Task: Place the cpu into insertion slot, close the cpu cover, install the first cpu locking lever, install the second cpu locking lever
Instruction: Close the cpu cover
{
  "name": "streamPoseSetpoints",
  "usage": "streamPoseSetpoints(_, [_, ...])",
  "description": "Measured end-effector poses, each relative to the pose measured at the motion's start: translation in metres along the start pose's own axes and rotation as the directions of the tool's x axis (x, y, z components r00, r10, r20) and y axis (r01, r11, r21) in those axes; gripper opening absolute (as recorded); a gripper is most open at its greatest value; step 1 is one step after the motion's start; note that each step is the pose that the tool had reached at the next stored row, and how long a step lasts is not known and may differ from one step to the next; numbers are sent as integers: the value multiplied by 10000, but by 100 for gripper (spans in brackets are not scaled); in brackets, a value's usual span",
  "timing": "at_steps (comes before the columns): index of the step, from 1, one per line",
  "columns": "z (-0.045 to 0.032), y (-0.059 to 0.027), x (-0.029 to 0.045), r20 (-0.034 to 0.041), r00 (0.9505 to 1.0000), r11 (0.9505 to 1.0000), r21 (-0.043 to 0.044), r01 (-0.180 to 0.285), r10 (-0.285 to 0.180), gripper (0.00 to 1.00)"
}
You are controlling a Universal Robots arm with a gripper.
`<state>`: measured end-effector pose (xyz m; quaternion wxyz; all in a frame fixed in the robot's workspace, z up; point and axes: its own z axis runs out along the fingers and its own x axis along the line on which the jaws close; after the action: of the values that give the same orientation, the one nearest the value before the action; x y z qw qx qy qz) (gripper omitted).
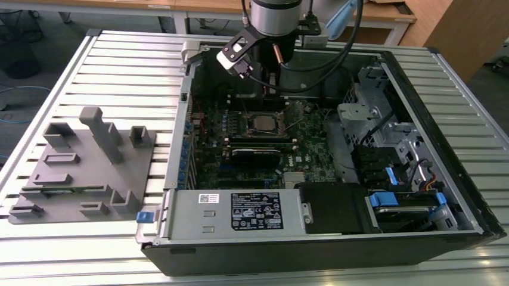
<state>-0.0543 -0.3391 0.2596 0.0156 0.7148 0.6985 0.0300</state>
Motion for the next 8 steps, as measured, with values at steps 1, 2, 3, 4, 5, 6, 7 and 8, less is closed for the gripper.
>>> streamPoseSetpoints(1, [-11,0,0,4,10000,10000,2,1,-1,11])
streamPoseSetpoints(2, [-26,2,0,1,10000,10000,0,0,0,11])
streamPoseSetpoints(3, [-44,3,1,-3,10000,10000,-2,0,0,11])
streamPoseSetpoints(4, [-66,4,2,-1,10000,10000,-1,0,0,11])
streamPoseSetpoints(5, [-88,6,2,-2,10000,10000,-1,0,0,11])
streamPoseSetpoints(6, [-107,7,2,-2,10000,10000,-1,0,0,11])
streamPoseSetpoints(7, [-124,8,3,-2,10000,10000,-1,0,0,11])
streamPoseSetpoints(8, [-138,9,3,-2,10000,10000,-1,0,0,11])
